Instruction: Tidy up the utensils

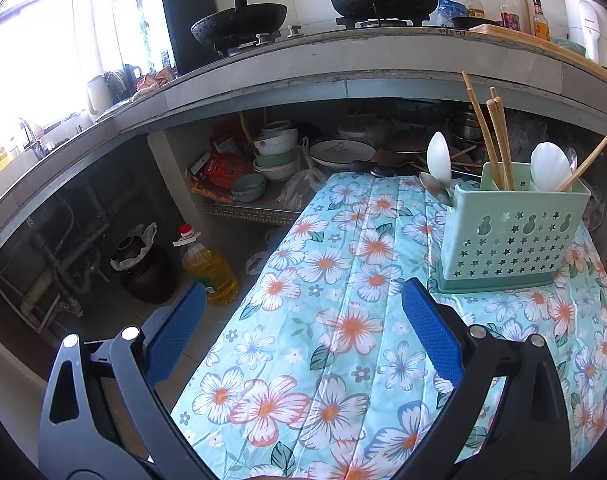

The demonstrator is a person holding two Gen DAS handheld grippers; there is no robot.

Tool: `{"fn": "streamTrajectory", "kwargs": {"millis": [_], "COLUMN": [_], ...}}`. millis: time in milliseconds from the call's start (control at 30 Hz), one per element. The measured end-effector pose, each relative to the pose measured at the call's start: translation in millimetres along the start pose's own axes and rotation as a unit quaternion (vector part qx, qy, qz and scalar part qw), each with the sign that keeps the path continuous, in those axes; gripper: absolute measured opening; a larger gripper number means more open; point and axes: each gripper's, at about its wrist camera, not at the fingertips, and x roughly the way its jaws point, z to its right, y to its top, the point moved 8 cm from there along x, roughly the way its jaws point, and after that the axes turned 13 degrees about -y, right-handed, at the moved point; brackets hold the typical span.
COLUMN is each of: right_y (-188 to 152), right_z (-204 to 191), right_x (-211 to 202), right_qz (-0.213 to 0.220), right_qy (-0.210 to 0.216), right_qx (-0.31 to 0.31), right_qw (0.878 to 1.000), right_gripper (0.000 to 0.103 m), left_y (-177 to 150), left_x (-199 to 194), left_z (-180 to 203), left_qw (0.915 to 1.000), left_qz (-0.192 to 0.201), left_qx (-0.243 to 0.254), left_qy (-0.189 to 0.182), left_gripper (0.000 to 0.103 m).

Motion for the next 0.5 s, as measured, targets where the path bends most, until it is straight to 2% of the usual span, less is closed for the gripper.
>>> {"fn": "streamTrajectory", "kwargs": {"millis": [500], "right_y": [0.6], "right_z": [0.6], "right_x": [-1.8], "right_qz": [0.002], "right_qy": [-0.001], "right_qx": [0.002], "right_qw": [1.000], "right_gripper": [0.096], "left_y": [-0.3], "left_x": [-0.7], "left_z": [-0.3], "left_qw": [1.0000], "left_qz": [0.001], "left_qx": [0.000], "left_qy": [0.001], "left_gripper": [0.094]}}
